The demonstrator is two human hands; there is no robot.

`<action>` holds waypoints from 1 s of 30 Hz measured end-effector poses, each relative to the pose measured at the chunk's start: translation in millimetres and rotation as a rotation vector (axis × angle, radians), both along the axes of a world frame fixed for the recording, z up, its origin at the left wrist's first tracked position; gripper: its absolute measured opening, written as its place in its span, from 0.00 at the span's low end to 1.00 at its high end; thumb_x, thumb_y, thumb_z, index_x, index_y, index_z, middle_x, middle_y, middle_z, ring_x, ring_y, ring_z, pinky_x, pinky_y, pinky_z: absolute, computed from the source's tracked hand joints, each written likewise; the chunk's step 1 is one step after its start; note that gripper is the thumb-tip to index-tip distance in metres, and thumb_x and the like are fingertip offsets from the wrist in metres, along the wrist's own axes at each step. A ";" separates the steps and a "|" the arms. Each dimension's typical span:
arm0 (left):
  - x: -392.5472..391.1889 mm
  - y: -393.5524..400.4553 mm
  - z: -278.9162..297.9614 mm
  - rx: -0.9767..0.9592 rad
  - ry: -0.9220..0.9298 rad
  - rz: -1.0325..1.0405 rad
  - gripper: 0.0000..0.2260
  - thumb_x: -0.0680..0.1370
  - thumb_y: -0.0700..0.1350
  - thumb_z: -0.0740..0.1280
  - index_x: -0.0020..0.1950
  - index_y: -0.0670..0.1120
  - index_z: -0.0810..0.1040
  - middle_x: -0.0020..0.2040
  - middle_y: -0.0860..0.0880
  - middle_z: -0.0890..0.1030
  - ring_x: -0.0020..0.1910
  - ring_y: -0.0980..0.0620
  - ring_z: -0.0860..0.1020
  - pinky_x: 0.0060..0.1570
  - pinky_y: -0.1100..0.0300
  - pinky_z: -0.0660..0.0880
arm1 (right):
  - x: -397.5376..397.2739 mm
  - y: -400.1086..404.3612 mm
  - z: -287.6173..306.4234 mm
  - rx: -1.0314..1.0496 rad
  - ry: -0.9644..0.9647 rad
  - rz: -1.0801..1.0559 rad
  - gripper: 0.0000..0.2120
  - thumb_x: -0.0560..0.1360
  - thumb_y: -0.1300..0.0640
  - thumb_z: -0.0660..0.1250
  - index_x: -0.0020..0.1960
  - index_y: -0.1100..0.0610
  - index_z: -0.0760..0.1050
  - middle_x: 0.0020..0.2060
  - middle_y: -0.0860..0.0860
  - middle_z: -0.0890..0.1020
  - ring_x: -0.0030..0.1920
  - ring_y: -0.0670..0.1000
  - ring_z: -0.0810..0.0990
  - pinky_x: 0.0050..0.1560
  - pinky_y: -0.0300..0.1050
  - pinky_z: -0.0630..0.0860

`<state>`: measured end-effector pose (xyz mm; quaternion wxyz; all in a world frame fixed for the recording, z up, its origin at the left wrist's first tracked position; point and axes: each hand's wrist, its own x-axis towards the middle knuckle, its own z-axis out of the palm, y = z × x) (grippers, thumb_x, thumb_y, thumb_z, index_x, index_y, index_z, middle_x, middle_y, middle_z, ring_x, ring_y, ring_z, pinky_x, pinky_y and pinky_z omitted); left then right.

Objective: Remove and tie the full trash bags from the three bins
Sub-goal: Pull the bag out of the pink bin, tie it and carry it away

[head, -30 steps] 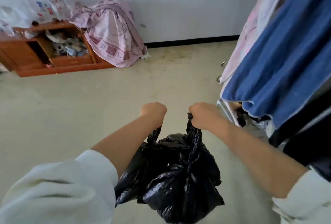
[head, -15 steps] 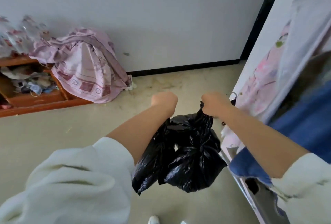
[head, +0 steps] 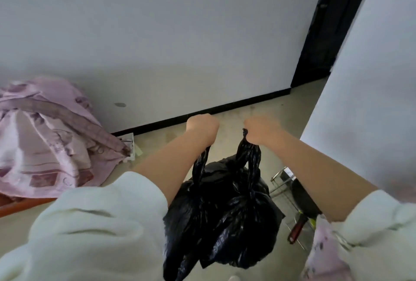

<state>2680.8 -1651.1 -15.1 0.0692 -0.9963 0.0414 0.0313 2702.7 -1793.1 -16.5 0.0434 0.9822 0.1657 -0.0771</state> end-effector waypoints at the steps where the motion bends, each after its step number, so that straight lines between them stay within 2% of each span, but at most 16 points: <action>1: 35.7 -4.3 -0.7 0.003 0.008 0.004 0.17 0.73 0.28 0.59 0.28 0.43 0.61 0.30 0.49 0.63 0.26 0.53 0.62 0.24 0.63 0.59 | 36.4 -3.9 -1.7 0.000 0.008 -0.001 0.10 0.73 0.67 0.56 0.37 0.62 0.73 0.32 0.53 0.72 0.33 0.50 0.73 0.31 0.37 0.65; 2: 70.9 -7.9 -1.2 0.009 0.021 0.004 0.17 0.73 0.28 0.59 0.28 0.43 0.62 0.30 0.49 0.64 0.26 0.53 0.62 0.24 0.63 0.59 | 71.7 -8.2 -3.0 0.016 0.013 -0.005 0.09 0.74 0.67 0.56 0.43 0.64 0.75 0.36 0.54 0.76 0.37 0.52 0.76 0.34 0.39 0.67; 4: 138.2 -16.3 -1.0 0.017 0.050 -0.002 0.17 0.73 0.28 0.59 0.28 0.43 0.62 0.29 0.49 0.64 0.26 0.53 0.63 0.23 0.63 0.59 | 133.8 -17.5 -1.4 0.032 0.018 -0.016 0.10 0.74 0.67 0.56 0.49 0.65 0.76 0.33 0.53 0.72 0.37 0.54 0.75 0.33 0.41 0.68; 6: 204.0 -27.8 -1.7 0.023 0.063 -0.024 0.17 0.73 0.28 0.59 0.28 0.43 0.62 0.29 0.49 0.64 0.26 0.53 0.63 0.23 0.63 0.59 | 195.9 -27.3 -1.0 0.019 -0.007 -0.024 0.08 0.74 0.66 0.56 0.37 0.62 0.70 0.28 0.50 0.65 0.34 0.52 0.70 0.30 0.41 0.65; 8: 270.5 -42.1 -4.4 0.028 0.077 -0.055 0.16 0.73 0.28 0.59 0.28 0.42 0.62 0.30 0.49 0.64 0.26 0.53 0.62 0.23 0.63 0.59 | 259.0 -39.2 -3.4 0.015 -0.026 -0.062 0.15 0.73 0.66 0.56 0.28 0.59 0.62 0.27 0.50 0.64 0.30 0.51 0.68 0.33 0.42 0.67; 13: 455.7 -87.1 -21.1 0.034 0.127 -0.123 0.11 0.75 0.30 0.58 0.35 0.41 0.69 0.31 0.49 0.65 0.28 0.53 0.64 0.25 0.63 0.62 | 433.9 -88.6 -25.5 0.053 -0.028 -0.189 0.15 0.72 0.67 0.57 0.28 0.58 0.61 0.27 0.49 0.63 0.29 0.49 0.66 0.33 0.41 0.65; 15: 532.3 -107.3 -24.3 0.015 0.141 -0.180 0.09 0.76 0.31 0.58 0.48 0.41 0.75 0.38 0.48 0.73 0.35 0.51 0.73 0.34 0.63 0.68 | 505.5 -111.8 -33.8 0.084 -0.003 -0.257 0.12 0.73 0.66 0.57 0.31 0.60 0.64 0.28 0.49 0.62 0.30 0.49 0.65 0.33 0.40 0.64; 16: 567.8 -118.1 -25.1 0.011 0.150 -0.205 0.12 0.76 0.31 0.58 0.55 0.40 0.76 0.45 0.46 0.77 0.43 0.49 0.77 0.39 0.61 0.70 | 540.1 -124.0 -37.7 0.107 0.022 -0.295 0.13 0.72 0.67 0.57 0.30 0.60 0.63 0.27 0.49 0.62 0.28 0.48 0.64 0.30 0.38 0.62; 18: 635.7 -141.5 -26.8 -0.002 0.157 -0.236 0.15 0.77 0.32 0.58 0.62 0.40 0.74 0.57 0.44 0.78 0.55 0.46 0.78 0.46 0.58 0.73 | 604.6 -149.9 -41.6 0.155 0.063 -0.359 0.15 0.72 0.69 0.56 0.28 0.59 0.63 0.28 0.50 0.66 0.28 0.47 0.66 0.28 0.35 0.63; 20: 702.3 -167.9 -26.7 0.009 0.167 -0.263 0.16 0.77 0.34 0.59 0.64 0.41 0.72 0.59 0.43 0.77 0.58 0.45 0.77 0.48 0.58 0.73 | 666.1 -177.1 -42.7 0.160 0.077 -0.395 0.09 0.73 0.68 0.56 0.41 0.63 0.75 0.40 0.54 0.78 0.40 0.52 0.78 0.41 0.39 0.75; 21: 734.9 -181.8 -27.7 0.008 0.175 -0.277 0.16 0.77 0.34 0.59 0.64 0.41 0.72 0.59 0.44 0.77 0.57 0.45 0.77 0.46 0.58 0.72 | 693.9 -189.9 -41.2 0.152 0.074 -0.418 0.10 0.74 0.67 0.57 0.49 0.65 0.76 0.47 0.57 0.80 0.48 0.55 0.80 0.49 0.43 0.77; 23: 798.4 -211.6 -31.0 0.001 0.192 -0.303 0.15 0.77 0.35 0.60 0.63 0.42 0.73 0.59 0.44 0.77 0.57 0.45 0.77 0.43 0.60 0.69 | 749.2 -217.7 -40.6 0.134 0.050 -0.445 0.13 0.74 0.65 0.58 0.57 0.63 0.75 0.55 0.58 0.79 0.55 0.58 0.79 0.55 0.48 0.76; 25: 857.8 -243.1 -35.0 0.009 0.201 -0.325 0.15 0.77 0.35 0.60 0.63 0.41 0.73 0.59 0.44 0.77 0.58 0.45 0.77 0.44 0.60 0.69 | 807.0 -249.5 -45.0 0.108 0.031 -0.467 0.14 0.75 0.64 0.58 0.58 0.63 0.74 0.57 0.58 0.78 0.57 0.58 0.77 0.56 0.48 0.75; 28: 948.0 -291.8 -45.4 0.012 0.234 -0.311 0.15 0.77 0.35 0.60 0.63 0.40 0.73 0.60 0.44 0.77 0.59 0.45 0.77 0.50 0.58 0.74 | 900.0 -302.4 -57.3 0.114 0.066 -0.460 0.10 0.75 0.64 0.57 0.52 0.63 0.75 0.51 0.57 0.78 0.53 0.56 0.77 0.53 0.47 0.74; 29: 978.6 -308.9 -48.1 0.015 0.255 -0.300 0.15 0.77 0.34 0.60 0.63 0.40 0.74 0.60 0.44 0.77 0.59 0.45 0.77 0.52 0.58 0.74 | 931.0 -320.5 -60.6 0.116 0.073 -0.445 0.07 0.75 0.64 0.57 0.44 0.62 0.74 0.44 0.54 0.77 0.46 0.54 0.77 0.49 0.46 0.73; 30: 1009.8 -326.4 -51.1 0.016 0.275 -0.292 0.14 0.77 0.34 0.59 0.62 0.39 0.74 0.60 0.43 0.77 0.59 0.46 0.77 0.53 0.58 0.74 | 962.0 -338.4 -65.0 0.119 0.073 -0.443 0.09 0.74 0.65 0.56 0.35 0.60 0.68 0.36 0.52 0.72 0.38 0.52 0.73 0.43 0.44 0.71</action>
